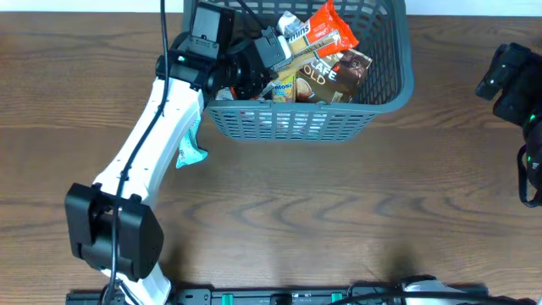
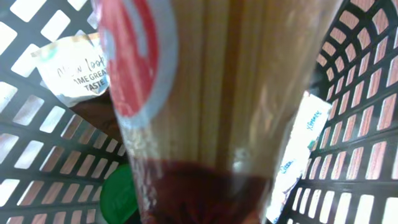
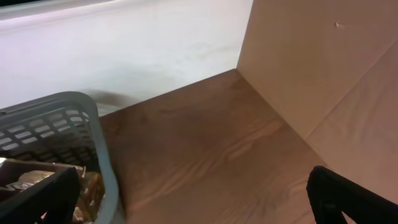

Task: Pack container
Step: 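Release the spaghetti pack into the basket and withdraw left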

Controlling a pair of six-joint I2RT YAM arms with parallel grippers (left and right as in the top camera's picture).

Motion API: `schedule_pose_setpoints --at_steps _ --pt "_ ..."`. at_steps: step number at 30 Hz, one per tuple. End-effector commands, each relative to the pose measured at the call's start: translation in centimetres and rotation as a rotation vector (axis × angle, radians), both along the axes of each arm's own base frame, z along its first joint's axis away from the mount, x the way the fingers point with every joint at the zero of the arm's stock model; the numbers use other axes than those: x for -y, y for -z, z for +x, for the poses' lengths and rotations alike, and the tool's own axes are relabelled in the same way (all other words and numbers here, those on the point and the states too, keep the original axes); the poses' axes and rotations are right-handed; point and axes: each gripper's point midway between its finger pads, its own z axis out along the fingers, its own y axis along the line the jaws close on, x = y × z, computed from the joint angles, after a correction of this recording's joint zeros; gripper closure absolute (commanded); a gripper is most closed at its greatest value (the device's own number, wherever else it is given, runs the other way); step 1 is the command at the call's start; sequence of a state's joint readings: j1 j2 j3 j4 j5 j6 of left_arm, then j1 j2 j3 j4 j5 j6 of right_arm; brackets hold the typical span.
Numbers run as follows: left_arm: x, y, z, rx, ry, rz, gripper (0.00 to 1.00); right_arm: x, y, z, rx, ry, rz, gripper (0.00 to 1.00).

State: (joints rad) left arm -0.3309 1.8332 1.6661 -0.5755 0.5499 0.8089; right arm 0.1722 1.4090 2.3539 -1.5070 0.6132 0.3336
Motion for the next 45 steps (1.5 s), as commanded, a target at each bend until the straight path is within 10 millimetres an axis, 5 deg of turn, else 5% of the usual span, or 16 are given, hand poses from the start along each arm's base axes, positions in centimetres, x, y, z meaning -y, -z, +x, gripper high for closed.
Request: schedule_pose_setpoints --at_steps 1,5,6,8,9,16,22,27,31,39,41,45 --pt "0.8 -4.0 0.1 0.101 0.045 -0.062 0.94 0.3 0.1 -0.1 0.002 0.017 0.008 0.01" --pt "0.8 -4.0 0.2 0.100 0.039 -0.066 0.88 0.3 0.1 -0.1 0.002 0.017 0.008 0.01" --pt "0.7 -4.1 0.3 0.096 0.031 -0.069 0.68 0.3 0.1 -0.1 0.002 0.017 0.008 0.01" --pt "0.7 -4.1 0.3 0.089 0.023 -0.074 0.12 0.3 0.1 -0.1 0.002 0.017 0.008 0.01" --pt "0.7 -4.1 0.3 0.090 0.023 -0.074 0.01 0.3 0.1 -0.1 0.002 0.017 0.008 0.01" --pt "0.9 -6.2 1.2 0.102 -0.031 -0.131 0.02 0.3 0.1 -0.1 0.002 0.017 0.008 0.01" --pt "0.0 -12.4 3.2 0.176 -0.185 -0.208 0.02 0.3 0.1 -0.1 0.002 0.017 0.008 0.01" --pt "-3.5 -20.1 4.6 0.243 -0.474 -0.342 0.02 0.3 0.1 -0.1 0.002 0.017 0.008 0.01" --pt "-7.9 -23.6 4.0 0.203 -0.742 -0.476 0.01 0.3 0.1 -0.1 0.002 0.017 0.008 0.01" --pt "-21.3 -22.1 -0.6 0.104 -1.380 -0.487 0.02 0.3 0.1 -0.1 0.002 0.017 0.008 0.01" --pt "-25.2 -19.6 -3.3 0.002 -1.548 -0.442 0.02 0.3 0.1 -0.1 0.002 0.017 0.008 0.01" --pt "-28.8 -15.1 -6.8 -0.169 -1.718 -0.301 0.01 0.3 0.1 -0.1 0.002 0.017 0.008 0.01"
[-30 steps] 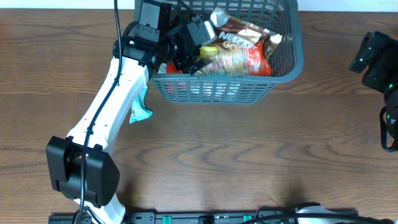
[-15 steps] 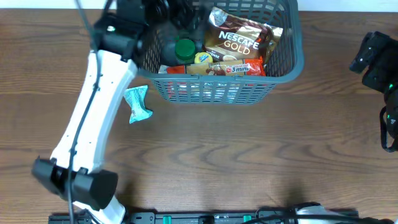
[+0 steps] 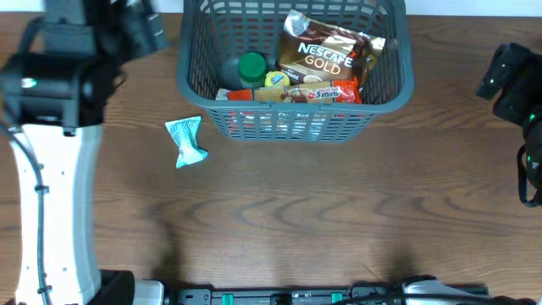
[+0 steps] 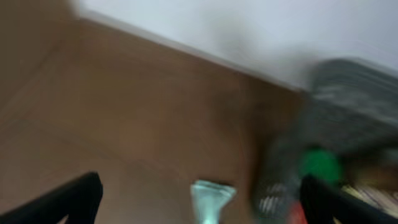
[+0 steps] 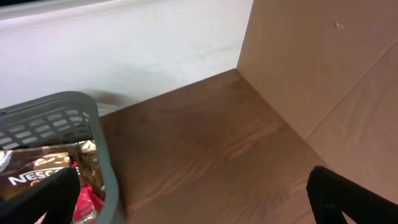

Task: Pack container
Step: 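Release the spaghetti pack into the basket and withdraw left, then lower the left gripper onto the mint-green wipes pouch and grasp it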

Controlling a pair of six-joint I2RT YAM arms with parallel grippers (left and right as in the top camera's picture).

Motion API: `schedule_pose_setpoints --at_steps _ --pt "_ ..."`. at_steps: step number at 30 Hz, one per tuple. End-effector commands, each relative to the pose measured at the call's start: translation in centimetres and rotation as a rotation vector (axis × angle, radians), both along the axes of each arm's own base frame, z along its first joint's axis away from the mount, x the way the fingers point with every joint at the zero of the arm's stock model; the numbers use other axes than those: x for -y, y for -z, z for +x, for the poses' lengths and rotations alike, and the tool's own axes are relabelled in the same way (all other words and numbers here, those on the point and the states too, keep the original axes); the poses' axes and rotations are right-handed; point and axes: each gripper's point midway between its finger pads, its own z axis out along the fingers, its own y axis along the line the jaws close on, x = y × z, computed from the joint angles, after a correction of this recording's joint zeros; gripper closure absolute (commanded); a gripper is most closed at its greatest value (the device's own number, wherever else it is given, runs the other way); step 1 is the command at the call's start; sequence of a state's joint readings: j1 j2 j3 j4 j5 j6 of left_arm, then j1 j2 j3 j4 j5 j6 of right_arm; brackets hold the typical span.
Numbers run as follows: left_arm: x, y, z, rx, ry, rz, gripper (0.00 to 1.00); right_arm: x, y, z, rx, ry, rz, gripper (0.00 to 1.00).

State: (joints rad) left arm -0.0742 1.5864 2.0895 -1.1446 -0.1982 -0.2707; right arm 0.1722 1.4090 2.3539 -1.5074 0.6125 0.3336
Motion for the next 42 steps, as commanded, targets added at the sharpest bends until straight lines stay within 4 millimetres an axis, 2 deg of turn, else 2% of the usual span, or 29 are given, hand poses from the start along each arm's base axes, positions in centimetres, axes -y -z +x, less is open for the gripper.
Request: schedule_pose_setpoints --at_steps 1,5,11,15,25,35,42 --pt "-4.3 2.6 -2.6 -0.117 -0.226 -0.036 0.01 0.3 0.1 -0.1 0.002 0.017 0.008 0.01" --pt "-5.1 5.8 -4.1 -0.270 -0.249 -0.041 0.01 0.3 0.1 -0.1 0.002 0.017 0.008 0.01" --pt "-1.8 10.9 -4.0 -0.453 -0.079 -0.145 0.01 0.3 0.1 -0.1 0.002 0.017 0.008 0.01" --pt "-1.4 14.4 -4.1 -0.542 -0.065 -0.166 0.01 0.3 0.1 -0.1 0.002 0.017 0.008 0.01" --pt "1.7 22.3 -3.8 -0.638 0.101 -0.280 0.01 0.3 0.1 -0.1 0.002 0.017 0.008 0.01" --pt "3.6 28.1 -6.0 -0.726 0.247 -0.327 0.01 0.3 0.1 -0.1 0.002 0.017 0.008 0.01" --pt "4.0 30.2 -6.5 -0.727 0.267 -0.343 0.01 0.3 0.1 -0.1 0.002 0.018 0.008 0.01"
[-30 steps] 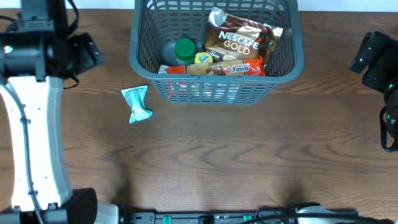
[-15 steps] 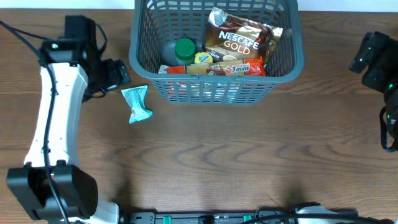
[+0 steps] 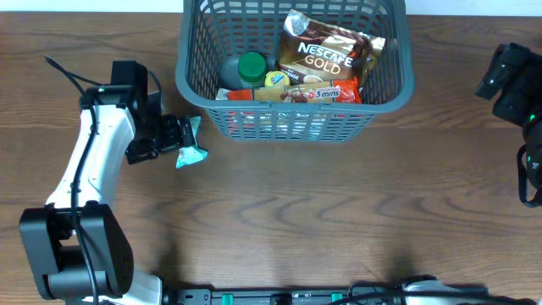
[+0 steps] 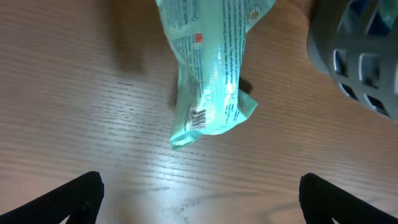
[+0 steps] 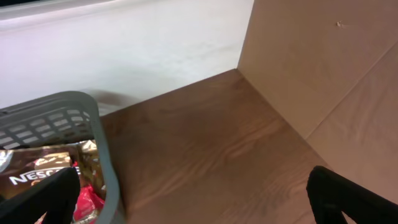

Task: Pack container
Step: 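Lower the left gripper onto the mint-green wipes pouch and grasp it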

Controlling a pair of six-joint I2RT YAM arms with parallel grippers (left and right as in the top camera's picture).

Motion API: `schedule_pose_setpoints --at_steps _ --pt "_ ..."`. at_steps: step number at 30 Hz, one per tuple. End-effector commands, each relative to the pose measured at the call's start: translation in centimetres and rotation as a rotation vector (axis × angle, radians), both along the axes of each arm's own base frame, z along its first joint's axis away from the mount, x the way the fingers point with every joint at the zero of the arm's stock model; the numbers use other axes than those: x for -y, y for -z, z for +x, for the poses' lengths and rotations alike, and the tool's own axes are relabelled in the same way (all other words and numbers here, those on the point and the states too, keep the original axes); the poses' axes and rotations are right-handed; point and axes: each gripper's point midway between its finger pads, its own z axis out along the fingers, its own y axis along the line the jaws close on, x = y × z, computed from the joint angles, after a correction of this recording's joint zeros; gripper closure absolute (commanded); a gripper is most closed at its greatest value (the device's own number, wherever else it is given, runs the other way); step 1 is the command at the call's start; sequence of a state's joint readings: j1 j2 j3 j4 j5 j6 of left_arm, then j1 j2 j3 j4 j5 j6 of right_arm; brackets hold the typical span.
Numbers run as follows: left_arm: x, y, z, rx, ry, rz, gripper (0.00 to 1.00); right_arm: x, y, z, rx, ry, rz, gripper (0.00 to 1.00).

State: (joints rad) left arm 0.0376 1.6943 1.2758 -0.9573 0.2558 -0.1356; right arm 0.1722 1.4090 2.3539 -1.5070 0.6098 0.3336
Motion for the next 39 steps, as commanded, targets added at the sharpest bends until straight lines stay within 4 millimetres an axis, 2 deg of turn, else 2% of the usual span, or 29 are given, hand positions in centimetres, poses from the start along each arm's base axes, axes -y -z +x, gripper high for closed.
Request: schedule_pose_setpoints --at_steps 1,16,29,33,39 --pt "0.4 0.6 -0.1 0.009 0.029 -0.021 0.02 0.3 0.1 -0.1 0.002 0.020 0.006 0.01" --pt "0.1 1.5 2.6 0.094 -0.089 -0.023 0.01 0.3 0.1 -0.1 0.002 0.019 0.006 0.01" --pt "1.1 5.0 3.2 0.035 -0.071 0.000 0.01 0.3 0.1 -0.1 0.002 0.019 0.006 0.01" --pt "1.1 5.2 3.5 0.046 -0.065 0.020 0.01 0.3 0.1 -0.1 0.002 0.019 0.006 0.01" --pt "0.1 5.3 3.5 0.047 -0.078 0.076 0.01 0.3 0.1 -0.1 0.002 0.019 0.006 0.01"
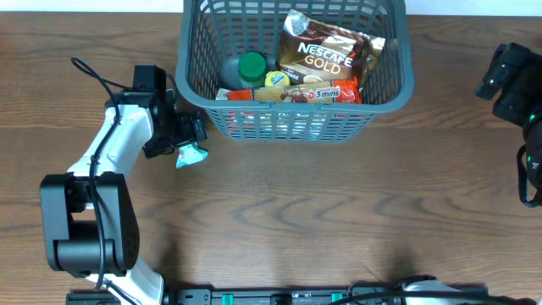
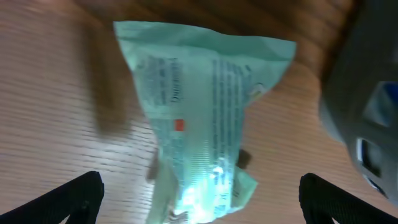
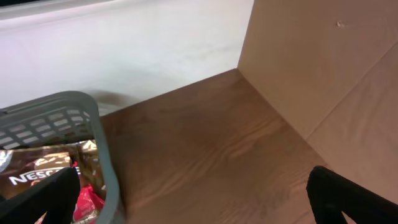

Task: Pack container
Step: 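Lower the left gripper onto the mint-green wipes pouch and grasp it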

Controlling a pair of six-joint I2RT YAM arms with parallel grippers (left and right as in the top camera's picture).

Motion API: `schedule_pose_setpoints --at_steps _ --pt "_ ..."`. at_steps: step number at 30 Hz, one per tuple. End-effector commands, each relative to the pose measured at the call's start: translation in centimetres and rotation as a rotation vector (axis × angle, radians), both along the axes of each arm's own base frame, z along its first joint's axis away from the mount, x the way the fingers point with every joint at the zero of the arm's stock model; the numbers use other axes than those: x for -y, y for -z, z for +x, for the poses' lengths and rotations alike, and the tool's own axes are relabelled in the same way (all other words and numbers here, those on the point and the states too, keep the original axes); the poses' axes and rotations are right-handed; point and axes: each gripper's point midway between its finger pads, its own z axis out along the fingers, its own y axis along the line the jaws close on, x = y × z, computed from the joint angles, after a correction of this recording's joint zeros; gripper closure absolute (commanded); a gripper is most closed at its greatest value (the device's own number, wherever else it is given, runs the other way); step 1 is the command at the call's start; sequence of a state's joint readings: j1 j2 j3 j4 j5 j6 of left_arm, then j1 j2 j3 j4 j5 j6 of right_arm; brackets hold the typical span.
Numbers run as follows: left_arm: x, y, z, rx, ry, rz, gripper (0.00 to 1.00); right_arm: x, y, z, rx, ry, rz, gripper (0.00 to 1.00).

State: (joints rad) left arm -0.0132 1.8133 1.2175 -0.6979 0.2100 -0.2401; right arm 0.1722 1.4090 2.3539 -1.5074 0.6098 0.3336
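Note:
A teal snack packet lies flat on the wooden table just left of the grey basket. My left gripper hovers low over it, open, with one dark finger at each side of the packet's near end. From overhead the left gripper covers most of the packet. The right gripper stays at the far right edge, open and holding nothing.
Inside the basket lie a Nescafe Gold pouch, a green-lidded jar and a long red-ended spaghetti pack. The basket's rim stands close to the right of the packet. A beige wall panel borders the table's right end.
My left gripper has moved closer to the teal packet and toward the basket, so the packet now looms larger between the fingers. It is still open. The right arm has not moved.
My left gripper was inside the basket with the spaghetti pack right at its fingers. Then the pack lay in the basket and the left arm was out at the far left. Then the open gripper was over the teal packet, and now it sits lower around it.

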Motion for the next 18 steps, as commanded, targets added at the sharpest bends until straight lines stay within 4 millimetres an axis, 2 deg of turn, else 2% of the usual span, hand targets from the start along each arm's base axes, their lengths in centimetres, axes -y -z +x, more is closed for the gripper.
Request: schedule_pose_setpoints --at_steps 1,8,18 --pt "-0.8 0.6 -0.2 -0.017 -0.024 0.044 0.02 0.3 0.1 -0.1 0.002 0.020 0.006 0.01" --pt "-0.8 1.1 -0.3 -0.032 -0.036 0.041 0.02 0.3 0.1 -0.1 0.002 0.020 0.006 0.01" --pt "-0.8 3.1 -0.4 -0.073 -0.034 0.039 0.01 0.3 0.1 -0.1 0.002 0.020 0.006 0.01"
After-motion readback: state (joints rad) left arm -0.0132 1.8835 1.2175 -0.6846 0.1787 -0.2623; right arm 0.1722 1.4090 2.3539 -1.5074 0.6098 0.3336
